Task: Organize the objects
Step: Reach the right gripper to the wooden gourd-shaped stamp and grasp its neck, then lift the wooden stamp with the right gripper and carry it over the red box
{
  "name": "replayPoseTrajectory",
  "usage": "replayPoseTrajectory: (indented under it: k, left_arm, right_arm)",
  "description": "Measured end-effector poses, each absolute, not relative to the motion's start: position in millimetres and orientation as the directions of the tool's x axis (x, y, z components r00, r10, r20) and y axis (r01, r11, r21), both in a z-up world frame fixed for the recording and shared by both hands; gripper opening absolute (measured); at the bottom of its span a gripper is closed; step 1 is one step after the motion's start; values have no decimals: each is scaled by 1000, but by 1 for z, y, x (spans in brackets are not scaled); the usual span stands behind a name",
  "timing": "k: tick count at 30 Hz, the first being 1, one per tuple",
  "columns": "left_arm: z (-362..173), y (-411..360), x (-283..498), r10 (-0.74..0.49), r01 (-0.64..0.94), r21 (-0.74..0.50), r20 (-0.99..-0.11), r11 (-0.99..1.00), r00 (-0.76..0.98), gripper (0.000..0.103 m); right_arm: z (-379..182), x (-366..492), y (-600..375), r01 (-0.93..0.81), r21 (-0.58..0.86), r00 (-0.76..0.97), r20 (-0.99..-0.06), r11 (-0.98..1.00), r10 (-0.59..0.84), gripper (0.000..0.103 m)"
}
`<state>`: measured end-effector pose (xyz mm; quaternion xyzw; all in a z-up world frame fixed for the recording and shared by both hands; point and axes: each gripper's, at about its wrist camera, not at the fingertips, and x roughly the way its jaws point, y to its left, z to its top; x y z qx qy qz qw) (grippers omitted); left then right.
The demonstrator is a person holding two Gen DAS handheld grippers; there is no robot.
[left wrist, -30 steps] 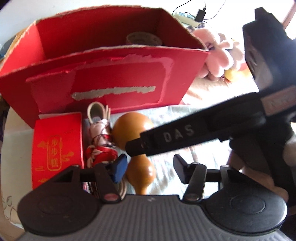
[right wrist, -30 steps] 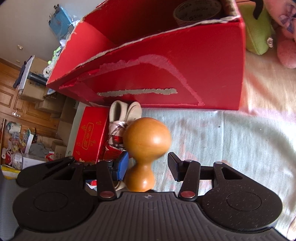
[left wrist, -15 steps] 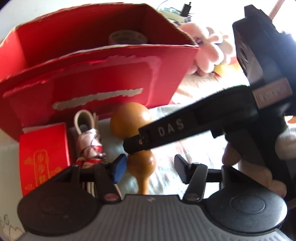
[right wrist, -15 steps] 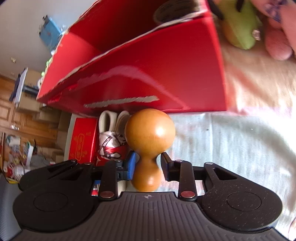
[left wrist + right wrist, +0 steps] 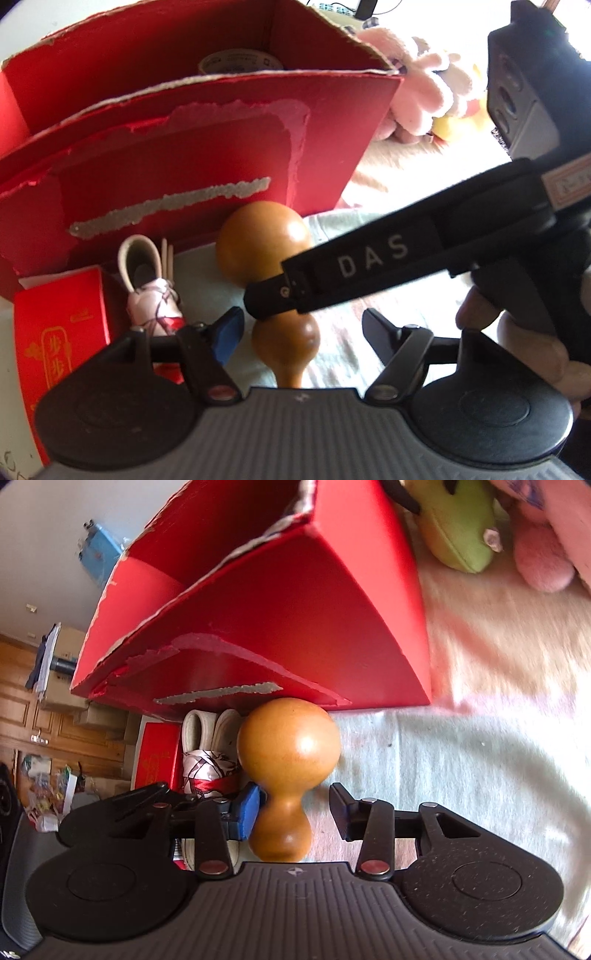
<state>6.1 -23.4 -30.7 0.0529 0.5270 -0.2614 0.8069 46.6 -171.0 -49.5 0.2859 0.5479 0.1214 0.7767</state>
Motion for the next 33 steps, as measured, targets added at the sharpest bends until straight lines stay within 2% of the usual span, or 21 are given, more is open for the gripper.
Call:
replayPoseTrajectory:
  k: [1,4,7,12,19,26,33]
  left_arm:
    - [-31,-24,7,-353,477,-173,-880,862,318,74]
    - [-37,-26,12,-289,460,-109,-895,881,341,58]
    - [-38,-29,16,-293,463,-116,-897,879,332,47]
    - [-39,-39,14,-279,509,-80,-902,857,329,48]
    - [-29,-49,9,-350,641,-102,-896,761,272,48]
    - [8,-61,1,-469,789,-94,-844,607,260,48]
    - [56,-63,1,-592,860,-99,-764,501,257,48]
  right_arm:
    - [-48,47,-170,109,570,371,-783,814,499,44]
    - [-48,51,-166,84,566,370,-782,820,501,45]
    - [-49,52,-168,86,570,367,-780,817,506,44]
    - [-49,47,-166,140,597,362,-774,790,520,34]
    - [-33,23,-176,248,581,410,-788,775,460,33]
    - [9,-8,-183,340,546,521,-787,766,330,33]
    - [59,-23,-181,361,457,624,-766,813,154,32]
